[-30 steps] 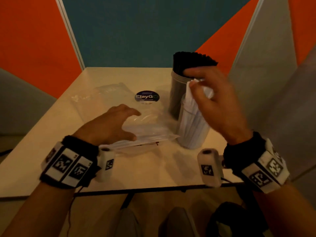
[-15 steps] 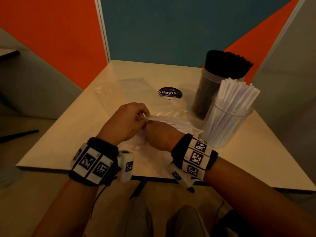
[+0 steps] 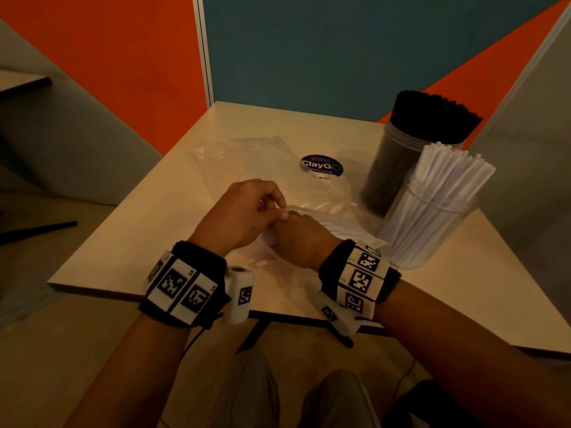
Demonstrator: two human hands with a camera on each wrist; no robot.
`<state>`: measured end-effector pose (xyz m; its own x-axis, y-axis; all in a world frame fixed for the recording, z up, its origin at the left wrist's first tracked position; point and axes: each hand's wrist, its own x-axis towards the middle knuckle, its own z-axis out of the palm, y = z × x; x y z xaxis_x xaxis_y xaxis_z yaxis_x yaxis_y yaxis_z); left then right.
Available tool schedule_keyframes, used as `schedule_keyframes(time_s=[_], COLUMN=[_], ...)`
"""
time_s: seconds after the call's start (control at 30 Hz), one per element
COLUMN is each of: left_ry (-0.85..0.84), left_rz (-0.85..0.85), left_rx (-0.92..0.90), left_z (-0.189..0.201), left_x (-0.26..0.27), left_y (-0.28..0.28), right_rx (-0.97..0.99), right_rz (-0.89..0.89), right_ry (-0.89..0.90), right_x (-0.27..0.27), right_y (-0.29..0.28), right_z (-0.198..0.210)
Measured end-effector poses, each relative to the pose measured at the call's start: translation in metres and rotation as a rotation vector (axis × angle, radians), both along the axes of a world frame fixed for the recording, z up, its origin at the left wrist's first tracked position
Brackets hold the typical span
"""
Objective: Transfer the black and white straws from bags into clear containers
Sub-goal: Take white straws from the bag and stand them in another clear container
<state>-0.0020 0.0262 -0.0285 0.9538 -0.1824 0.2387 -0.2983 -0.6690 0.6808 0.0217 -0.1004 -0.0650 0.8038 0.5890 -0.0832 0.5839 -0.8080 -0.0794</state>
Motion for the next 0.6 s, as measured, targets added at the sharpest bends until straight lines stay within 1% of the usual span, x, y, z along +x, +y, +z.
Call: schedule_keyframes(time_s=[0.2,0.33,0.47,0.53,0.6], left_ry=[-0.003,-0.017,-0.022,-0.030,-0.041], left_rz=[0.002,-0.004,0.006,0.009,0.011], left_rx=[-0.010,-0.006,0.032,0.049,0.056], left_z=[-0.004,-0.007,-0.008,-0.008,-0.008], left_x=[0.001,0.002,0.002,0.001,0.001], left_y=[0.002,0.004,0.005,0.005,0.007], right_rx=[0.091,0.121,0.212,0.214,0.171], right_rz=[-0.019,0.004,0.029,0.016,-0.001], right_ry=[0.037,0.011,0.004,0.017,0.032], right_x=[-0.002,-0.002,-0.004,-0.006,-0.008], right_y=[-0.001,-0.005,-0.010,-0.013,-0.015], right_z=[-0.004,-0.008,-0.006,-0.002,0.003])
